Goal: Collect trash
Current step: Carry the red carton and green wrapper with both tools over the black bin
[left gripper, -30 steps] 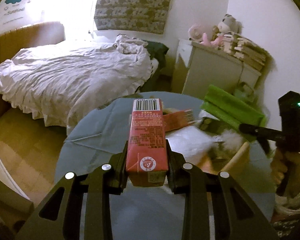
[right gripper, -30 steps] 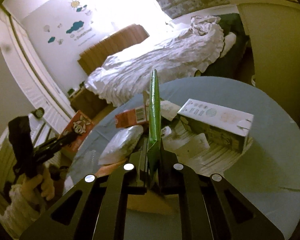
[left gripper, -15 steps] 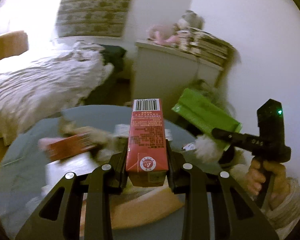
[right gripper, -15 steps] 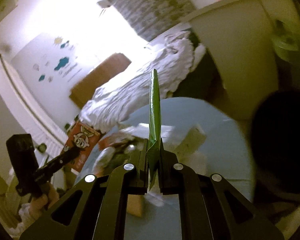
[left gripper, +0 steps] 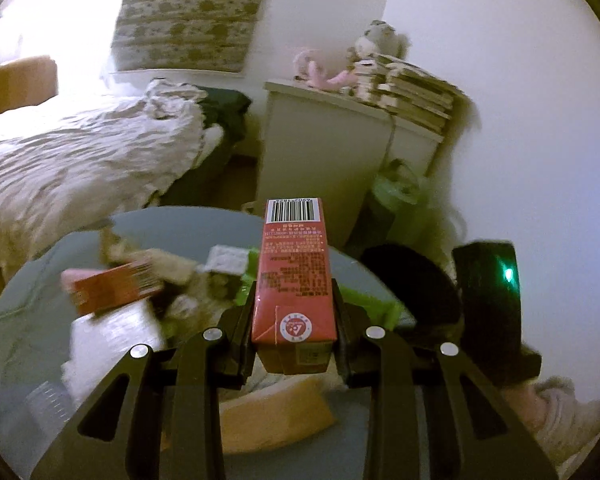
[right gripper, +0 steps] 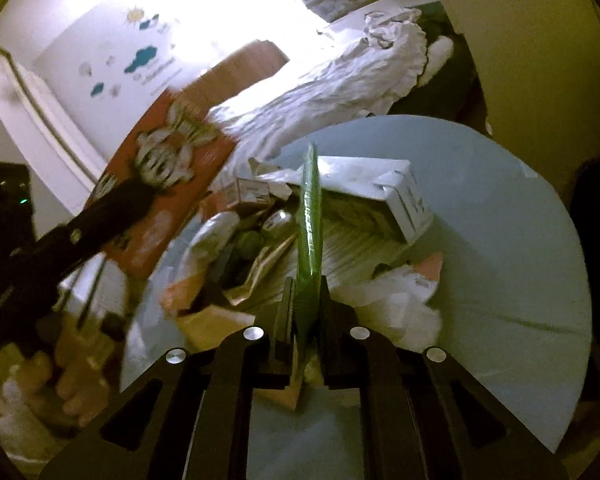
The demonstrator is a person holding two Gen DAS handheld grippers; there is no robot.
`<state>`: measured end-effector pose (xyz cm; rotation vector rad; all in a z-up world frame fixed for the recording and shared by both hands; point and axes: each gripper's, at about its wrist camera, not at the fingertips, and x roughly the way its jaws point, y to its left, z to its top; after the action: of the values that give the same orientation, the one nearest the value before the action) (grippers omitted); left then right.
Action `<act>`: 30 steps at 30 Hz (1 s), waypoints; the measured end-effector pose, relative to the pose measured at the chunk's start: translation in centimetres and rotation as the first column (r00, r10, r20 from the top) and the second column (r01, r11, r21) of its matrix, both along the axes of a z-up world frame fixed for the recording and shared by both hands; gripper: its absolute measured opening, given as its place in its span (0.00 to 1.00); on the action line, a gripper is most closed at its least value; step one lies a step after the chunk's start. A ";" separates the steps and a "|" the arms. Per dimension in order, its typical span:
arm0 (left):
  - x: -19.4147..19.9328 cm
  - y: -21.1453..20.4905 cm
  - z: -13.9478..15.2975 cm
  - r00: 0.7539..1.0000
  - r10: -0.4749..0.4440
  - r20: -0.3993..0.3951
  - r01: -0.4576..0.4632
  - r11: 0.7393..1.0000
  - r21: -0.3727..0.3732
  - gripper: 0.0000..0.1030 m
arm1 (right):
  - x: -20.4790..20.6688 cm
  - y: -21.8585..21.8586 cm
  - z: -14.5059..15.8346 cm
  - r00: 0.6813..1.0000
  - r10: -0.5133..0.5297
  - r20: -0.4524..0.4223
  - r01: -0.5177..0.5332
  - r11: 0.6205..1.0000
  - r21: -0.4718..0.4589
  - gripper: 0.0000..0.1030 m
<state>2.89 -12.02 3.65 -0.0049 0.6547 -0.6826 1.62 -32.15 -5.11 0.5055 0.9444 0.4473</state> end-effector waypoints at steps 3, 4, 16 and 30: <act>-0.2 1.7 -0.3 0.999 0.032 -0.010 -0.032 0.999 -0.001 0.30 | 0.4 0.2 0.3 1.000 -0.023 0.006 0.023 1.000 -0.003 0.36; -0.2 2.0 -0.3 0.999 0.040 -0.012 -0.040 0.999 -0.002 0.30 | 0.6 0.8 0.6 1.000 -0.029 0.011 0.029 1.000 -0.005 0.38; -0.6 4.0 -0.9 0.998 0.059 -0.024 -0.060 0.997 -0.044 0.31 | 2.4 3.2 4.2 0.993 0.031 0.116 -0.025 0.998 -0.060 0.27; -1.3 4.5 -1.4 0.998 0.060 -0.035 -0.062 0.997 -0.048 0.31 | 0.6 4.7 5.1 0.989 0.060 0.132 -0.038 0.985 -0.166 0.02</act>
<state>1.54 -7.57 2.26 -0.0820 0.6675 -0.6411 2.18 -27.43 -0.03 0.2991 0.8546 0.4391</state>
